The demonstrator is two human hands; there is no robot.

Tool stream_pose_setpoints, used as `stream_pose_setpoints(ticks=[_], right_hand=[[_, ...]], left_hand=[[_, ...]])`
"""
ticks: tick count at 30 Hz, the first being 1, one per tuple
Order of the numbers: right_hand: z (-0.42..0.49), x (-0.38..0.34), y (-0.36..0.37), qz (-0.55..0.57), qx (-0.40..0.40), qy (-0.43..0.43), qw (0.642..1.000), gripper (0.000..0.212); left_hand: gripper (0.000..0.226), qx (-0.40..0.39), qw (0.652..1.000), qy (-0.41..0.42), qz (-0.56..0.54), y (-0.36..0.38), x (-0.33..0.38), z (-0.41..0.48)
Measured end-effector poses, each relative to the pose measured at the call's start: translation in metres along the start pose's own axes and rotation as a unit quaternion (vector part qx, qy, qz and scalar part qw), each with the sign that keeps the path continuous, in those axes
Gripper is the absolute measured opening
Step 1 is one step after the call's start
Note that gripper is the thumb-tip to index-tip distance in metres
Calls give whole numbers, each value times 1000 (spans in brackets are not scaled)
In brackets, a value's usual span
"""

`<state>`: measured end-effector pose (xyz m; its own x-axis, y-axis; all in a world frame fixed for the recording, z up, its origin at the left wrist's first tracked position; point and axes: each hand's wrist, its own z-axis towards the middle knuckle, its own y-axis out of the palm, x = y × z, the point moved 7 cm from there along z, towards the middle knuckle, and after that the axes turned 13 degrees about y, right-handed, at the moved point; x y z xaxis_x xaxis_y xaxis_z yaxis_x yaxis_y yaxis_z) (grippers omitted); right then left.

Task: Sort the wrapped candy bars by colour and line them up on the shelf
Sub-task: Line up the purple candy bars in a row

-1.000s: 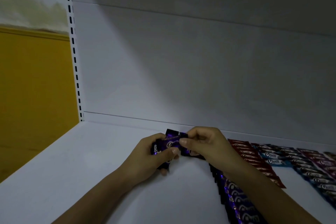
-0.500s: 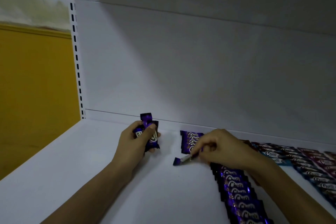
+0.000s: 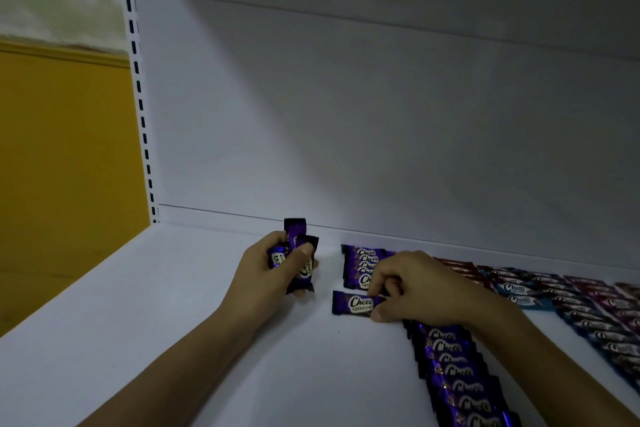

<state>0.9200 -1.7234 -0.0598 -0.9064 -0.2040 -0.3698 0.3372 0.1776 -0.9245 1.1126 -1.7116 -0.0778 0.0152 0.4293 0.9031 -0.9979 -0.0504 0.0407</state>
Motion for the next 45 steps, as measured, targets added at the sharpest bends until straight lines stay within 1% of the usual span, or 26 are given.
stream_pose_setpoints(ticks=[3, 7, 11, 16, 19, 24, 31, 32, 33, 34, 36, 37, 38, 40, 41, 43, 45], right_hand=[[2, 8, -7, -43, 47, 18, 998, 22], [3, 12, -9, -63, 69, 28, 995, 23], [5, 13, -9, -69, 75, 27, 994, 25], [5, 13, -7, -60, 69, 31, 995, 28], [5, 12, -6, -65, 78, 27, 994, 26], [4, 11, -6, -65, 92, 32, 993, 23], [2, 12, -6, -69, 88, 38, 993, 23], [2, 11, -7, -53, 89, 36, 994, 22], [1, 7, -9, -5, 91, 33, 995, 22], [0, 1, -11, 68, 87, 27, 994, 23], [-3, -14, -11, 212, 58, 2, 976, 32], [-4, -21, -10, 262, 35, -11, 964, 32], [-6, -27, -8, 302, 14, -18, 953, 27], [-8, -31, -5, 357, -13, -15, 934, 12], [-8, -30, -6, 374, -12, -6, 927, 11], [-7, -23, -9, 404, 3, 19, 915, 15], [-6, -17, -13, 427, 8, 40, 903, 16]], left_hand=[[4, 4, 1000, 0, -8, -1, 0, 1], [2, 0, 1000, -1, -1, -1, -1, 1], [13, 0, 1000, -5, -4, -2, -2, 1], [14, -13, 1000, 3, -11, 1, 0, 1], [11, -22, 1000, 7, 6, 1, 1, 0], [6, -36, 999, 18, 0, 5, 4, 0], [10, -42, 999, 16, -7, 7, 6, 0], [11, -46, 999, 18, -10, 7, 6, 0], [13, -50, 998, 19, -13, 8, 6, 0], [13, -55, 998, 21, -17, 9, 5, 0], [13, -75, 997, 29, -16, 11, 6, -1], [14, -88, 995, 35, -13, 14, 7, -2], [18, -99, 994, 43, -9, 16, 7, -3], [28, -116, 992, 55, -2, 19, 8, -4], [31, -121, 991, 60, -2, 20, 8, -4], [31, -128, 989, 68, -4, 22, 9, -4], [23, -125, 989, 75, -2, 22, 10, -4]])
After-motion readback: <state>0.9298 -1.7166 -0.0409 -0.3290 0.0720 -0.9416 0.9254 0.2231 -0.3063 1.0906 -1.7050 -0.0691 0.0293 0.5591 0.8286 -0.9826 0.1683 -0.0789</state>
